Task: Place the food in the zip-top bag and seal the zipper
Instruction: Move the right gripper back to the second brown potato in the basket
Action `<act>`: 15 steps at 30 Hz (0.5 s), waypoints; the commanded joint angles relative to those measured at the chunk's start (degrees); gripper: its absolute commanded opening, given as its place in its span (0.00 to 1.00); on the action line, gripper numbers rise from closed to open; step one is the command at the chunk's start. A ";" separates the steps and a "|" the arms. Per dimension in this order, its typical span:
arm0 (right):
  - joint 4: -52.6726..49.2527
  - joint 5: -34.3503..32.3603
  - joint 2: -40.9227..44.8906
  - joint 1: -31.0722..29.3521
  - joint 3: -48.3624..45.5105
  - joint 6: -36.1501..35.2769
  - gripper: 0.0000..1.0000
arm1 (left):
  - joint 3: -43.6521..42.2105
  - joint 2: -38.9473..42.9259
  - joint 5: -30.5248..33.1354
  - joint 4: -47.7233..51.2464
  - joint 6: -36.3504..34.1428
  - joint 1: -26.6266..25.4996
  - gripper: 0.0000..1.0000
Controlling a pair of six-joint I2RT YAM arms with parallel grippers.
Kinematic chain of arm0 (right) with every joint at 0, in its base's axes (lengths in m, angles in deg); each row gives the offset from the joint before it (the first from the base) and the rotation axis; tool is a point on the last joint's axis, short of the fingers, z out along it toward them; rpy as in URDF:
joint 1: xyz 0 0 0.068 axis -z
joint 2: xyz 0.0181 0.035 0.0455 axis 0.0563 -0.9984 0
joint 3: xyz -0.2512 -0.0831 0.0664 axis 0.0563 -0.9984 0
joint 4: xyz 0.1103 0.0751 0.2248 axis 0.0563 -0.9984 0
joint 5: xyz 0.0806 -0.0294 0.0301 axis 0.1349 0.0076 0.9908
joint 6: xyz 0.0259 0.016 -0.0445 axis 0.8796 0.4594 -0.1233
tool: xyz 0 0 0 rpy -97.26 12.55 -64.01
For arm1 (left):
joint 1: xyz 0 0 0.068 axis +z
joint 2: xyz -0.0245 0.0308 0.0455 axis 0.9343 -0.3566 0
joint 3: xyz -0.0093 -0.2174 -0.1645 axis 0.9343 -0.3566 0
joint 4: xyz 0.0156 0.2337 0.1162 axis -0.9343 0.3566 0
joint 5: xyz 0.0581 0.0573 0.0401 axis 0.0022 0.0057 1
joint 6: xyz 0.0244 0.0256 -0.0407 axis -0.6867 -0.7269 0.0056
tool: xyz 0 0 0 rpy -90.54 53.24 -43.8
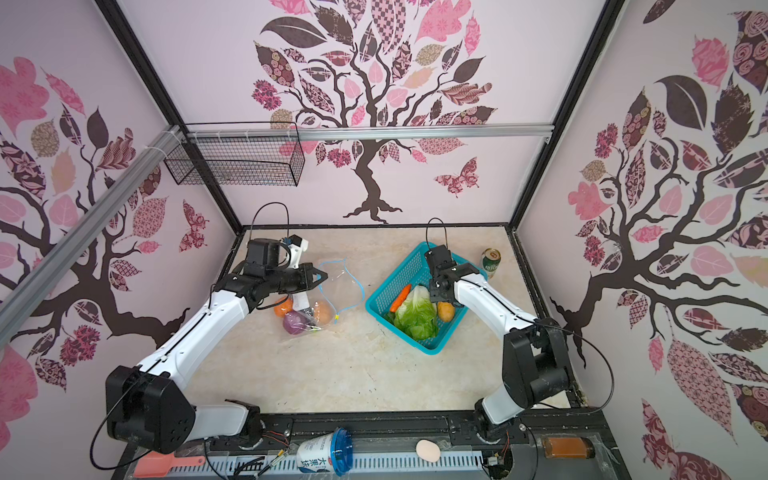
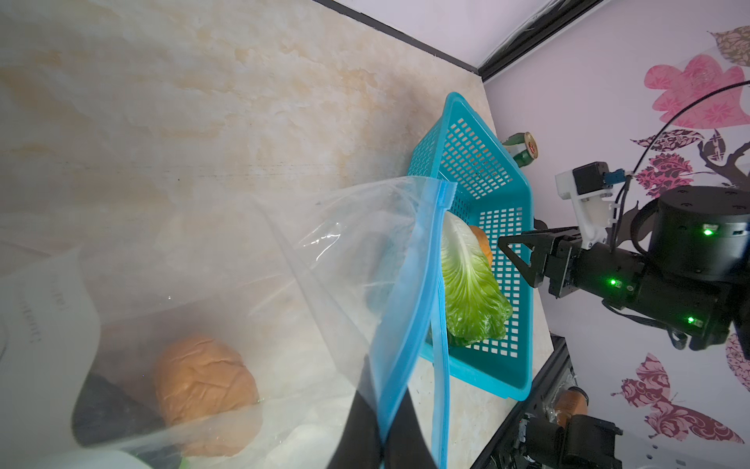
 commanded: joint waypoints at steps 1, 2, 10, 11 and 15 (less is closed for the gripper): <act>-0.15 2.17 -3.04 0.52 -0.39 0.12 0.62 | -1.22 0.00 -0.68 -1.25 0.06 -0.27 0.00; -0.06 2.48 -3.68 0.60 -0.49 0.26 0.63 | -1.20 0.04 -0.66 -1.19 0.01 -0.26 0.00; 0.12 2.92 -7.54 2.04 -1.53 0.71 0.65 | -1.20 -0.09 -0.68 -1.25 -0.03 -0.25 0.00; 0.12 2.91 -7.90 2.25 -1.59 0.71 0.65 | -1.19 -0.13 -0.58 -1.17 -0.09 -0.23 0.00; 0.55 3.31 -9.12 2.63 -2.11 0.71 0.71 | -1.19 -0.35 -0.54 -1.16 -0.08 -0.24 0.00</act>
